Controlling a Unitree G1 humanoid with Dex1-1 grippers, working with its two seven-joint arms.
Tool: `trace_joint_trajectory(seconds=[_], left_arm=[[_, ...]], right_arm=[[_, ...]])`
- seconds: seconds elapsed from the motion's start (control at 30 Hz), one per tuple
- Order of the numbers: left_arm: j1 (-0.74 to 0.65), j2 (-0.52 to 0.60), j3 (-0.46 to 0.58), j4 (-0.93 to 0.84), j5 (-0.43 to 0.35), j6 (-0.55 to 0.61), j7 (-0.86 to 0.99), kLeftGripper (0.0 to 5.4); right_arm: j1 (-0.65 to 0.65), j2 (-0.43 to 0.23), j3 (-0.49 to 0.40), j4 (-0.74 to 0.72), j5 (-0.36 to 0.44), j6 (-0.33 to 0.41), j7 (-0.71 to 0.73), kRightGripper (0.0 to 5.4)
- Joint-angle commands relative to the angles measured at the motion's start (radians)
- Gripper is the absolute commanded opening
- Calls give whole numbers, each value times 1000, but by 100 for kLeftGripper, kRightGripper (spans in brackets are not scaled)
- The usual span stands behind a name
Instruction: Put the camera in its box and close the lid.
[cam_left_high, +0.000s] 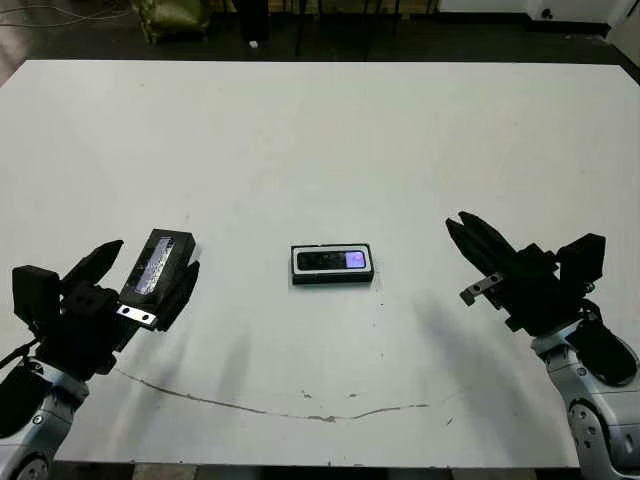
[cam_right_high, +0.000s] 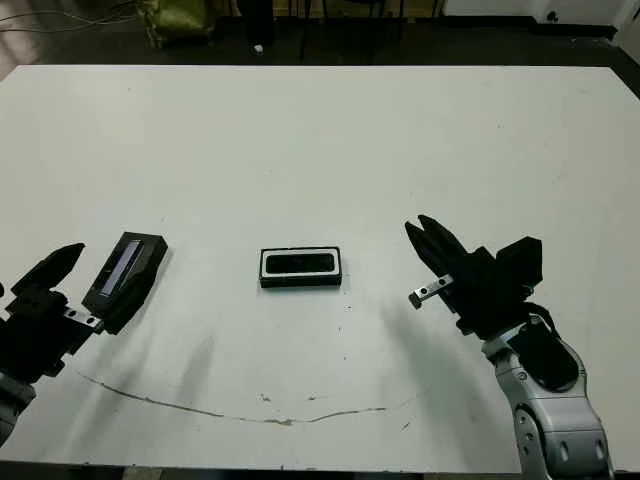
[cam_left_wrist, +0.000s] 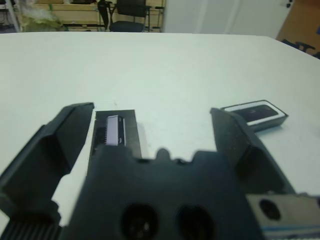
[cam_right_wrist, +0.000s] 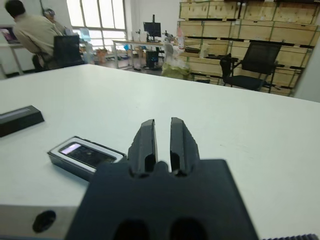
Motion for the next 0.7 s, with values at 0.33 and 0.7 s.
trace_joint_trajectory(seconds=[0.33, 0.7], left_arm=[[-4, 31, -15, -1, 34, 81, 67, 539], [-58, 97, -9, 46, -1, 212, 40, 539]], right_arm=[[2, -8, -7, 13, -2, 17, -6, 0], [3, -8, -8, 23, -22, 10, -11, 0]])
